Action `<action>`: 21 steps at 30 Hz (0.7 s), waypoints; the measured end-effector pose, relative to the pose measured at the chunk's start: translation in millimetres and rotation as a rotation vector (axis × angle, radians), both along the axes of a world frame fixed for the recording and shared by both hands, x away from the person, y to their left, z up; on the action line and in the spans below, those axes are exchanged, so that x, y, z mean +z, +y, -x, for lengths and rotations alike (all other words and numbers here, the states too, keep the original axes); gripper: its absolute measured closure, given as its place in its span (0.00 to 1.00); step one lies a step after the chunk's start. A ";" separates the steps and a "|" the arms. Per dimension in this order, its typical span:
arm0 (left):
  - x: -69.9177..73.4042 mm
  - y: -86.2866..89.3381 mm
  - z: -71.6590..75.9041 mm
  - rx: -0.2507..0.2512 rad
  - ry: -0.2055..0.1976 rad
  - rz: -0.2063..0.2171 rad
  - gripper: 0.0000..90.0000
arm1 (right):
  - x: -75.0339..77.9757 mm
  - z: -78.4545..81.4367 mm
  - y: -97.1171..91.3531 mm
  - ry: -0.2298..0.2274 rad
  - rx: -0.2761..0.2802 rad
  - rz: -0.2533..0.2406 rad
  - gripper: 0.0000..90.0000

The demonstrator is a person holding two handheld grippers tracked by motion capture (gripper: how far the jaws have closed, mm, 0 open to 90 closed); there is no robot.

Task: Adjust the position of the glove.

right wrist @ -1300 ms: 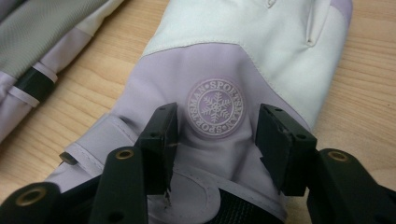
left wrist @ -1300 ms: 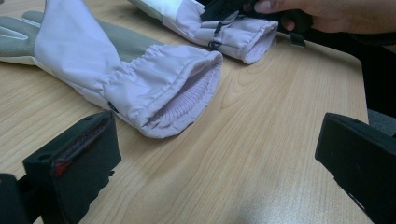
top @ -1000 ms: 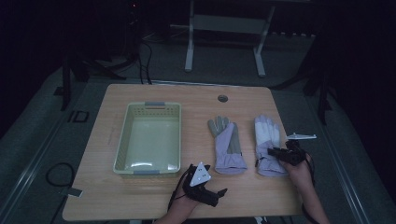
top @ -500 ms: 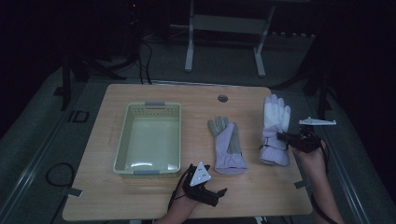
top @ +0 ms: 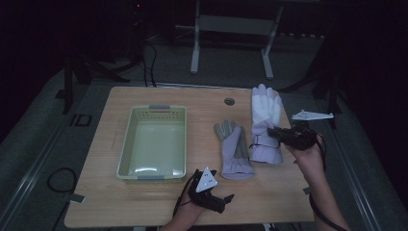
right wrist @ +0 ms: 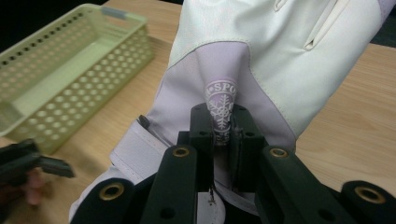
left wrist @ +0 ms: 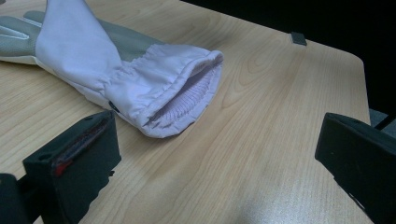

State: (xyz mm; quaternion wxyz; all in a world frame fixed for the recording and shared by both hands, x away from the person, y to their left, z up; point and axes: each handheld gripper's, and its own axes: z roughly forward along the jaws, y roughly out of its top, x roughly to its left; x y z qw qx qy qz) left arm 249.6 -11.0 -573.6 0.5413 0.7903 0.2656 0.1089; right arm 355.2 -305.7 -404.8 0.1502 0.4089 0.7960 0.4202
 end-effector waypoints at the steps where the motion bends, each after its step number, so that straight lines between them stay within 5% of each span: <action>1: 0.0 -0.1 0.0 0.000 -0.001 0.000 0.00 | 0.4 0.6 5.7 0.002 0.010 0.004 0.91; 11: -0.1 -0.3 0.4 -0.002 -0.001 0.002 0.00 | -22.5 1.3 53.3 0.037 0.042 0.054 0.91; 21: -0.1 -0.2 0.6 -0.005 0.000 0.003 0.00 | -72.2 -12.1 70.2 0.158 0.014 0.102 0.90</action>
